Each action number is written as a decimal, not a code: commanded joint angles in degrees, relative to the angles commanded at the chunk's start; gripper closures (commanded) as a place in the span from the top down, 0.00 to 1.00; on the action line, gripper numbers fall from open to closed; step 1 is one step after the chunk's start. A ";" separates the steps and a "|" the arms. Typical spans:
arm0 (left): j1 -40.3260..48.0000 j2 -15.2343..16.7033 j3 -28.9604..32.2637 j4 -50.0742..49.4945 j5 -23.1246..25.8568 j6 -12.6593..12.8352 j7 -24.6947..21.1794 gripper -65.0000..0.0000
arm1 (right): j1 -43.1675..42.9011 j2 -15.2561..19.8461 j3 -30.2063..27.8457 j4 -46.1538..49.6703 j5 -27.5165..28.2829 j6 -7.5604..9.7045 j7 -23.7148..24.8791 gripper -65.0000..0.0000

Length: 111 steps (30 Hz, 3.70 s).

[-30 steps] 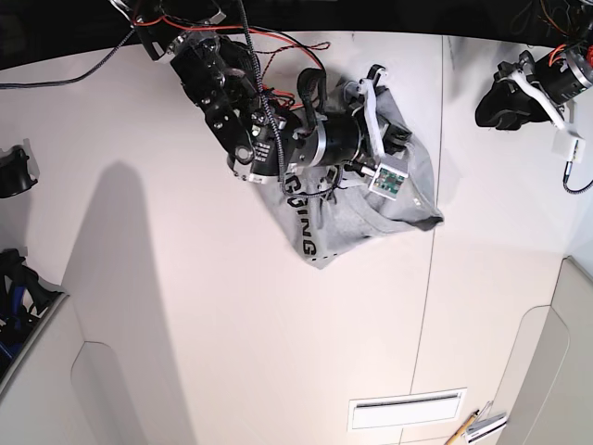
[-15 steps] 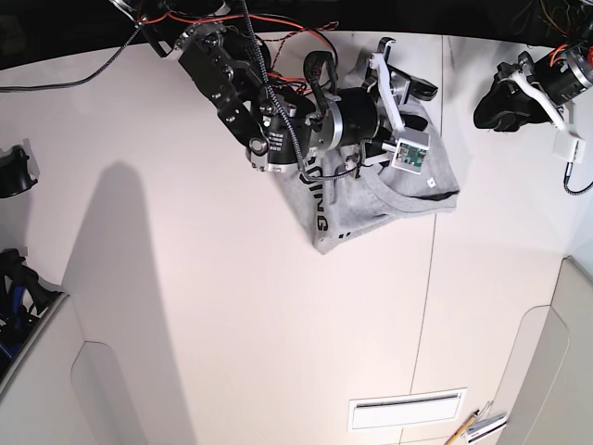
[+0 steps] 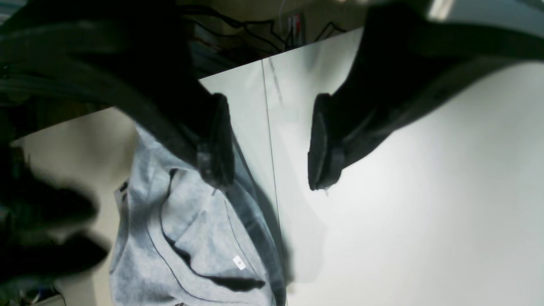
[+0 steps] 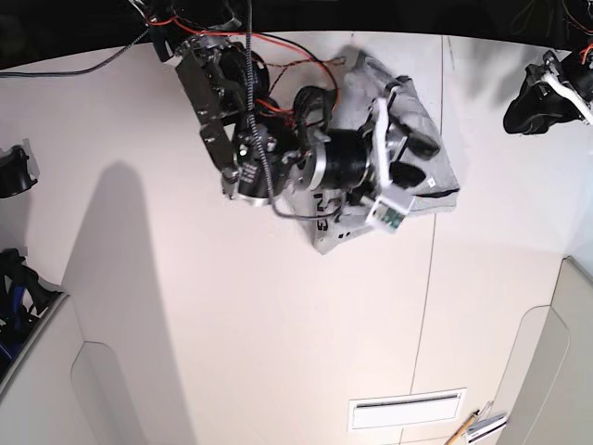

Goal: Fold the T-shirt properly

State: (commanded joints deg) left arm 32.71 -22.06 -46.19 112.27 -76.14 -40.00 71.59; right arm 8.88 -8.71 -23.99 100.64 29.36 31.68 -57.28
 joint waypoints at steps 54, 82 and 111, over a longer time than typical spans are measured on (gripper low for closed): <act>-6.08 6.49 30.29 -0.63 28.94 0.00 -11.41 0.13 | 14.99 2.49 8.63 -37.81 -9.66 1.81 13.64 0.00; -20.37 7.06 39.34 -6.97 44.22 6.02 -18.18 0.13 | -4.70 17.42 9.07 -11.74 5.51 2.19 1.77 0.00; -5.11 -2.19 33.11 -5.40 32.52 0.00 -16.11 0.13 | -4.66 17.40 14.60 -11.69 4.50 1.97 3.82 0.00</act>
State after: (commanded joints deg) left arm 27.59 -24.25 -13.08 106.87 -43.62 -40.00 55.48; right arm 4.23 8.69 -9.39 88.95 33.87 33.65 -53.45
